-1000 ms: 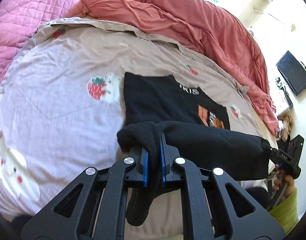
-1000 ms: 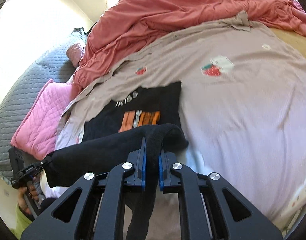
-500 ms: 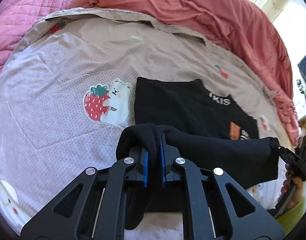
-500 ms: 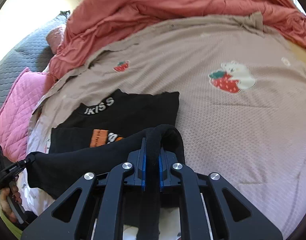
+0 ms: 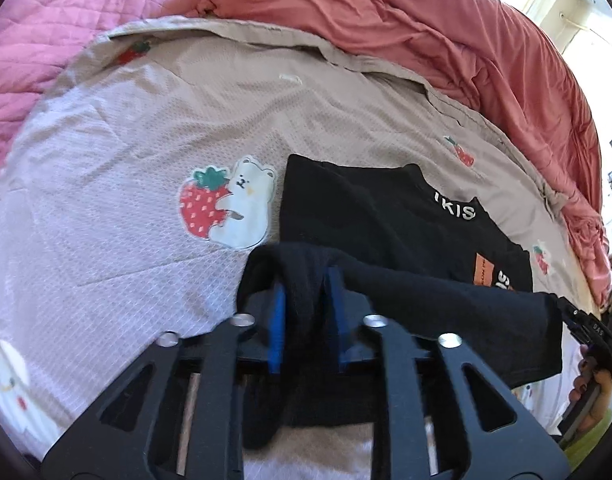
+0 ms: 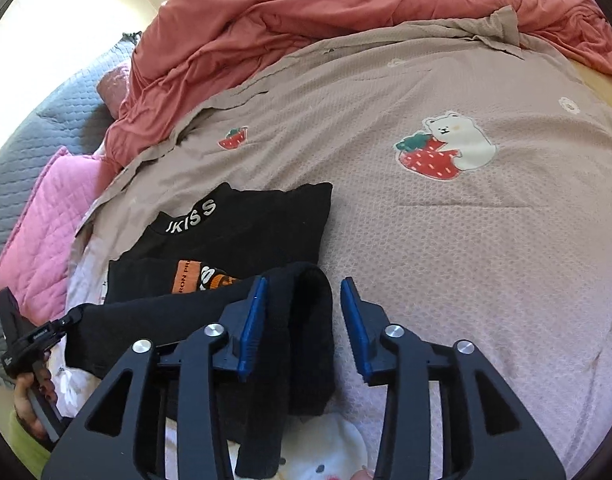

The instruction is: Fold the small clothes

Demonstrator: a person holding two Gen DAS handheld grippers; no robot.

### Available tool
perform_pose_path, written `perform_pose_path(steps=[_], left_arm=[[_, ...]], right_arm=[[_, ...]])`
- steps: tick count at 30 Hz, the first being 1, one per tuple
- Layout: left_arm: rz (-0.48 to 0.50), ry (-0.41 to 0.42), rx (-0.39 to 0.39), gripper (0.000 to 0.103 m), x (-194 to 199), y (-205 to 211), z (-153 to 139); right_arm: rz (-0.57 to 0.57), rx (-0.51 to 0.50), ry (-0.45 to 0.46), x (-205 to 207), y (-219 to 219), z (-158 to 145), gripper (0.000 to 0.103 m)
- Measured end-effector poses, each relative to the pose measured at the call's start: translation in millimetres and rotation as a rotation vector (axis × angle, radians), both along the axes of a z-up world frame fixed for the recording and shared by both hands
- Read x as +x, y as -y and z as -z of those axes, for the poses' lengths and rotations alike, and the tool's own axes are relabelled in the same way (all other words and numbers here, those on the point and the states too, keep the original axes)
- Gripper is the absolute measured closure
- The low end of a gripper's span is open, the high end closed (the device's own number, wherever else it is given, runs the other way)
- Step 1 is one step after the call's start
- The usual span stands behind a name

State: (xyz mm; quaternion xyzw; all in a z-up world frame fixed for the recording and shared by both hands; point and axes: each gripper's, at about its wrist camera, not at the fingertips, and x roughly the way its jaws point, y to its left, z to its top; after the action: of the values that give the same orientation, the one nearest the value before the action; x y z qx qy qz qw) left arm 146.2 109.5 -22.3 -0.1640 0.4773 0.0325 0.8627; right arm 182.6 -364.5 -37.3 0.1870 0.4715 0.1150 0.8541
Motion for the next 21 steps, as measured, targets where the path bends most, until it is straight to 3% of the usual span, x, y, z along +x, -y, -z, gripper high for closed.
perform_pose_path(steps=[2, 8, 11, 14, 17, 21], left_arm=[[0.004, 0.010, 0.019, 0.078, -6.8, 1.9, -6.5], [-0.007, 0.025, -0.020, 0.078, -23.2, -5.5, -23.1], [0.004, 0.041, -0.022, 0.075, -33.1, -6.2, -29.5], [0.019, 0.033, -0.037, 0.074, -42.6, -5.3, -29.8], [0.050, 0.023, -0.017, 0.074, -50.6, 1.2, -30.1], [0.058, 0.022, 0.004, 0.066, -58.0, 4.8, -27.2]], right_arm=[[-0.002, 0.006, -0.008, -7.7, 0.7, -0.4, 0.060], [-0.036, 0.004, -0.028, -32.5, -7.0, -9.1, 0.052], [-0.060, -0.064, -0.055, -42.0, -17.8, -24.9, 0.050], [-0.096, -0.143, -0.098, -41.1, -28.9, -42.6, 0.037], [-0.112, -0.141, -0.107, -34.4, -33.3, -55.8, 0.035], [-0.092, -0.157, -0.148, -36.1, -33.6, -41.7, 0.033]])
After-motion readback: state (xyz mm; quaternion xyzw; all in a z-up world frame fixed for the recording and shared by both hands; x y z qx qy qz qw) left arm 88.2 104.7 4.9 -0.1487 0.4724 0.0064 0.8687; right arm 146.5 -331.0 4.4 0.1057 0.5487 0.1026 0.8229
